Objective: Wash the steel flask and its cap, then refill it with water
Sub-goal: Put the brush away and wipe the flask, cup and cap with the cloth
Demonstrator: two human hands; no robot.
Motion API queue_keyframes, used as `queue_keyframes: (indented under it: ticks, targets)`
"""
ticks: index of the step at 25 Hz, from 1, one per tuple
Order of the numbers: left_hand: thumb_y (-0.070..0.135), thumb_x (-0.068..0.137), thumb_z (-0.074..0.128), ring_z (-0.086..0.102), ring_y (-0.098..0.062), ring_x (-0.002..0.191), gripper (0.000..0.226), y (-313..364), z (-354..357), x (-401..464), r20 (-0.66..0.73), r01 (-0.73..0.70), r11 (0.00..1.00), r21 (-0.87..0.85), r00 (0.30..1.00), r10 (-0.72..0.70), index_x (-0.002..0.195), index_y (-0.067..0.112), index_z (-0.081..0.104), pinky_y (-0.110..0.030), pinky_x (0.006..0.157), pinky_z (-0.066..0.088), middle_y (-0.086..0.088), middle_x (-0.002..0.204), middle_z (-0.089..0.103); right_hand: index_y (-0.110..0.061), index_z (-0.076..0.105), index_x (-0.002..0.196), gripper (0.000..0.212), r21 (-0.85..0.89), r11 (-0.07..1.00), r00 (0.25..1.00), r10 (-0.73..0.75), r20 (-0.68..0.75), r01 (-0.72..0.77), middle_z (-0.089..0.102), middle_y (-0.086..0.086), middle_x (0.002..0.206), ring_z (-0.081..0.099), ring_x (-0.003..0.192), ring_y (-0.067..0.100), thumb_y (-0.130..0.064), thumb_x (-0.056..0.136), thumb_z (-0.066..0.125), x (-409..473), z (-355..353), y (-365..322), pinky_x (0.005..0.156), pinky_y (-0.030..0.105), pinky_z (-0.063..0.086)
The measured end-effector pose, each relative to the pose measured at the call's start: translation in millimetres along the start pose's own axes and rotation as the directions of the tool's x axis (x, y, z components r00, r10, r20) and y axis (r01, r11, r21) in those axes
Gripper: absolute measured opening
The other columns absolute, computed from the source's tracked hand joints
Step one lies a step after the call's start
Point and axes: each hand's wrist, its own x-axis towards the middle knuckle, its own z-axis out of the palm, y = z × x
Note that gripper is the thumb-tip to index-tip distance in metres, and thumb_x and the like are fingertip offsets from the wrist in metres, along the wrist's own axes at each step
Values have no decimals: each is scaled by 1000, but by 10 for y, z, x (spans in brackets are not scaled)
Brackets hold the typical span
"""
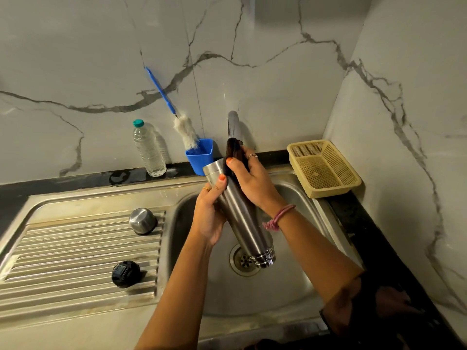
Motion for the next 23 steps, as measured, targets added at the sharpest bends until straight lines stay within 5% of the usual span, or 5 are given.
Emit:
queue_keyframes:
  ticks: [5,8,15,18,23]
  targets:
    - [43,90,62,58,-40,117,62,-14,-35,0,-49,-53,988,-146,998,46,136,3,50,-50,99,51,-26,129,58,-33,32,139,47,-80,997,995,22,99,-14,56,-2,121,59,104,4,-24,95,48,-333,-1,355,88,23,52]
    - [44,88,59,65,-29,103,49,-11,-16,-43,-167,-29,979,-201,986,-6,124,10,59,-38,83,57,-15,114,67,-40,23,143,63,-171,985,992,22,125,-1,47,-4,134,51,116,4,-34,85,48,-667,-36,653,97,22,44]
    - [59,81,59,65,-30,104,67,-83,-57,-39,-225,-43,969,-245,974,-14,131,14,57,-38,79,57,-15,113,68,-44,22,144,70,-185,982,982,78,170,-46,40,-4,139,46,123,11,-42,81,53,-1110,-125,912,103,37,44]
    - [63,73,71,65,-30,105,77,-113,-5,-50,-201,-46,980,-194,980,6,133,18,52,-44,88,56,-16,118,66,-35,26,143,67,-166,985,994,58,95,-42,43,-3,138,47,122,5,-63,85,46,-1012,-61,746,101,24,43]
    - [30,78,78,68,-24,94,68,-54,72,-31,-181,-108,985,-139,980,81,136,17,44,-37,78,58,-12,116,64,-25,32,140,59,-81,993,996,89,-21,-90,45,0,135,50,118,7,-57,91,37,-694,62,516,88,14,46]
